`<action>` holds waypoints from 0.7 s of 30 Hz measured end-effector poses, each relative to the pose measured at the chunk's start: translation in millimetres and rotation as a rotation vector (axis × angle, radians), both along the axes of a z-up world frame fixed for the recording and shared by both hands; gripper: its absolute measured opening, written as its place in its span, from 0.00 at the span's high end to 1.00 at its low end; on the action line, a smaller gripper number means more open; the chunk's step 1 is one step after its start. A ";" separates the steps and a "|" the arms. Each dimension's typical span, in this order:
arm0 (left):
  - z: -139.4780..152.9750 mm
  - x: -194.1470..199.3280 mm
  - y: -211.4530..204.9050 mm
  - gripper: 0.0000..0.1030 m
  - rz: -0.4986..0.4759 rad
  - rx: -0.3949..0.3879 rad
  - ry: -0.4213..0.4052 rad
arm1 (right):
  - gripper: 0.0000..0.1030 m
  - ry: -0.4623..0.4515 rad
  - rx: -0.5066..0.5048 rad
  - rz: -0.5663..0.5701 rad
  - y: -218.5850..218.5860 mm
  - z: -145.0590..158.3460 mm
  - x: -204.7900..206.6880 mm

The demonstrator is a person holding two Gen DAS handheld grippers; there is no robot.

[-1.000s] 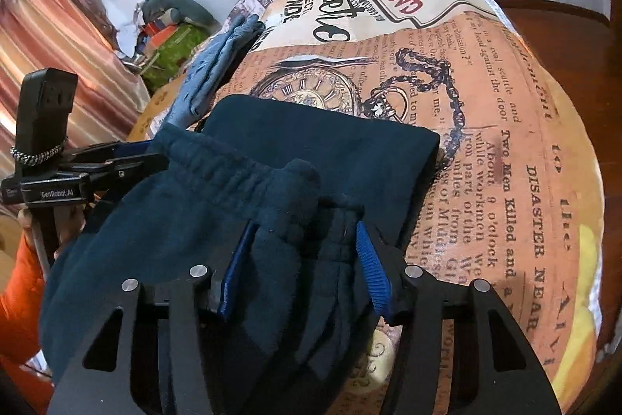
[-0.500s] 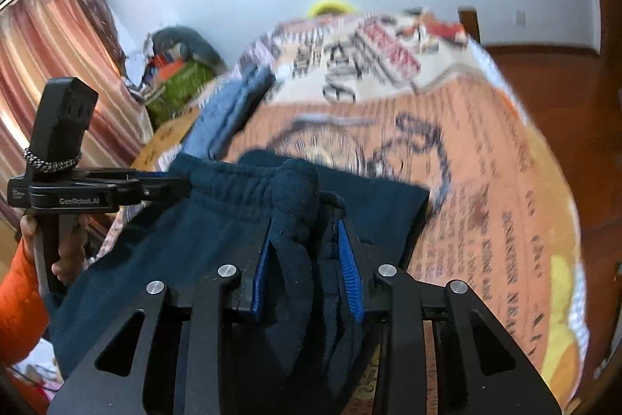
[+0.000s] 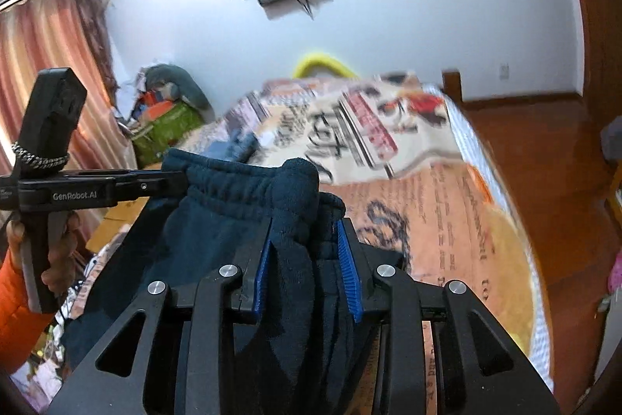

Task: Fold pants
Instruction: 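Grasp the sweatpants waistband with both tools and lift it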

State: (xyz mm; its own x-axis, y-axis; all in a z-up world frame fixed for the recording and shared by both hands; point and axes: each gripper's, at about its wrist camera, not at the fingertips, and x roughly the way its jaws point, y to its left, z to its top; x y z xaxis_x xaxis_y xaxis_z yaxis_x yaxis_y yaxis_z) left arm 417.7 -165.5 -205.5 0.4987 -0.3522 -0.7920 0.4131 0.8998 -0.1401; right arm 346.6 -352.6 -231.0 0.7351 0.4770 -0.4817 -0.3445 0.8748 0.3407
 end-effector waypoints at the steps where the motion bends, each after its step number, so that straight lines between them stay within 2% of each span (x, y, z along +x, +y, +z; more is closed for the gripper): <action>1: -11.1 7.4 -1.4 0.72 0.001 0.018 0.029 | 0.72 0.029 -0.003 0.000 -0.1 -8.0 6.5; 5: -65.7 33.7 -3.9 0.69 0.004 0.110 0.147 | 0.72 0.182 -0.055 0.026 8.6 -50.8 34.6; 7: -86.2 38.1 -4.3 0.67 -0.005 0.141 0.163 | 0.72 0.215 -0.079 0.031 12.1 -65.1 39.1; 9: -92.5 37.9 -1.0 0.62 -0.010 0.134 0.154 | 0.70 0.223 -0.095 0.031 13.3 -72.6 41.4; 13: -90.0 38.8 1.1 0.59 -0.017 0.133 0.160 | 0.67 0.240 -0.092 0.039 8.8 -70.1 42.7; 16: -75.8 32.9 1.6 0.56 -0.018 0.151 0.138 | 0.64 0.261 -0.075 0.026 2.9 -65.6 38.3; 21: -35.9 10.3 2.7 0.55 -0.023 0.186 0.046 | 0.64 0.186 -0.151 -0.005 0.2 -36.0 9.2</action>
